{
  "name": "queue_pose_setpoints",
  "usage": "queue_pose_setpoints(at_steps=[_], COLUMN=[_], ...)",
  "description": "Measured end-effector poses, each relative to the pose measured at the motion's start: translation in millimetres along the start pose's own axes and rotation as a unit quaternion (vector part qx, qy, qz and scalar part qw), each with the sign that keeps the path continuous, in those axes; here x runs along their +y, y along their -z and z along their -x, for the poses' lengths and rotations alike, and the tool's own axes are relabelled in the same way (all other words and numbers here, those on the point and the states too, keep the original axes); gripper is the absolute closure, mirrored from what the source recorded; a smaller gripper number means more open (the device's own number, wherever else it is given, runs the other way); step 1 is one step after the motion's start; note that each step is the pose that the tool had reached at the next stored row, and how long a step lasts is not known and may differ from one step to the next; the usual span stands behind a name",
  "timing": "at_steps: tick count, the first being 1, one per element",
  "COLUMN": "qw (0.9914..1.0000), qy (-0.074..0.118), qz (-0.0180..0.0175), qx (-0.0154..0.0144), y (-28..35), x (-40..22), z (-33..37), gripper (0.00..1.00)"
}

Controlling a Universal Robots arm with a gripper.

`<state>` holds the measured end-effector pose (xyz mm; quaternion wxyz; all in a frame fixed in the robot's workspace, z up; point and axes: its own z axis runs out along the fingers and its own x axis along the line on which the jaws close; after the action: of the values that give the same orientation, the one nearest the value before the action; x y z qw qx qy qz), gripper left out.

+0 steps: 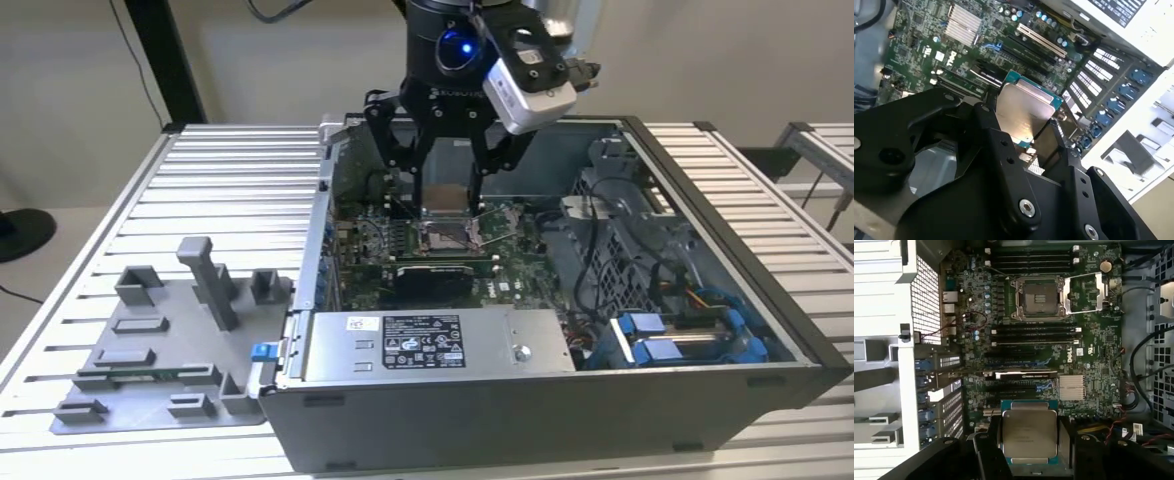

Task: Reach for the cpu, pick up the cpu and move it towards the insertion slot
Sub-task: 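Pick up the cpu and move it towards the insertion slot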

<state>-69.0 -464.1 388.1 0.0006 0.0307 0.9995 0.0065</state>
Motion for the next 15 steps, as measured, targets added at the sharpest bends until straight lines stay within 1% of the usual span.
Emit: queue_pose_setpoints(at_steps=[5, 8, 9, 11, 15], qw=[1.0, 1.0, 1.0, 1.0, 1.0], qy=[0.0, 0.0, 0.0, 0.0, 0.0], qz=[0.0, -0.0003, -0.0007, -0.0016, -0.0019], qx=[0.0, 0.0, 0.0, -0.0001, -0.0001], y=[-0.2, -0.4, -0.6, -0.7, -0.8], x=[1.3, 2.2, 2.9, 3.7, 3.7], z=[20.3, 29.7, 31.1, 31.4, 31.5], gripper=[1.0, 1.0, 1.0, 1.0, 1.0])
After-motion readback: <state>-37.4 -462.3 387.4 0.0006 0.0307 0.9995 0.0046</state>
